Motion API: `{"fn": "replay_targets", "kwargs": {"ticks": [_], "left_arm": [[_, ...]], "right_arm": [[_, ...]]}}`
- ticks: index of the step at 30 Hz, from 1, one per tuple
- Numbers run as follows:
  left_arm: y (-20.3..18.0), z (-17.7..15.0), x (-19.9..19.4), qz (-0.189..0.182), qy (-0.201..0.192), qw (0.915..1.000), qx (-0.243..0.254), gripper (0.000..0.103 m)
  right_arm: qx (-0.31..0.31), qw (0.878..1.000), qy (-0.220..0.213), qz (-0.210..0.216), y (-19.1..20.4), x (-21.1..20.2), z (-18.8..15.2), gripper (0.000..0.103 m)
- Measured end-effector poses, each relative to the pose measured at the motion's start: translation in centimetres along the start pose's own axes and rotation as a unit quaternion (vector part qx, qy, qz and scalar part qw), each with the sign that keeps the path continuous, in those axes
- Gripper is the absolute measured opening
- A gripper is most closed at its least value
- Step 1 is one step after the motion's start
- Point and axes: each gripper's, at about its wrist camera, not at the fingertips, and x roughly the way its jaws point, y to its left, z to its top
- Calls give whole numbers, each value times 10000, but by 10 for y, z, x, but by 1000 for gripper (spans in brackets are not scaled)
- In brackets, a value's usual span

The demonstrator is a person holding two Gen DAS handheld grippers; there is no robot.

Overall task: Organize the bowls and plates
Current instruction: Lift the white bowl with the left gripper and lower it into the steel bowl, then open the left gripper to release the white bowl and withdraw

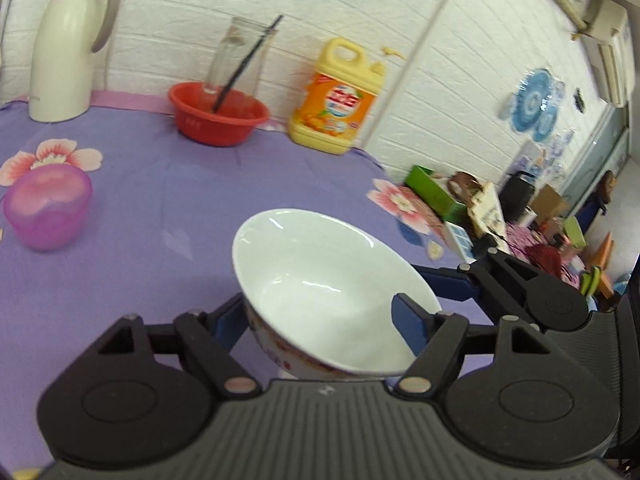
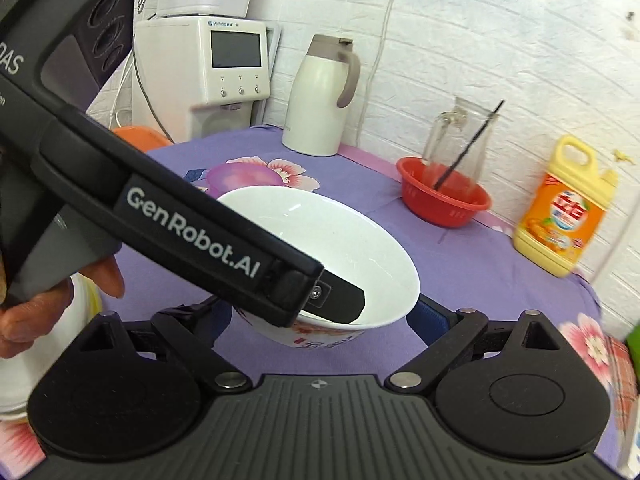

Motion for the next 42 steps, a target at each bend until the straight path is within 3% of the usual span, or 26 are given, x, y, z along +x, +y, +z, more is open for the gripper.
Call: {"fn": "replay_targets", "kwargs": {"ticks": [8,16,24,34,42], "left_arm": [[-58,-69,-31,-310,291,9984,382,75],[-69,-115,-36,-294,541,9966,554,75],[-69,-124,-19,-244,714,9951,639,74],[-62,-116,-23,-259,617,9967,469,92],[-57,-112,-32,-283,466,9979,343,93]], "right_arm": [[291,9990,153,-288,31,-83,-47,103],[336,9980,330,-417,58,-113,-87,103],[487,9969,455,-419,63,-113,-103,103],[877,9941,547,-321,56,-117,-119,103],[1003,9934,423,-359,55,-139,-126,103]]}}
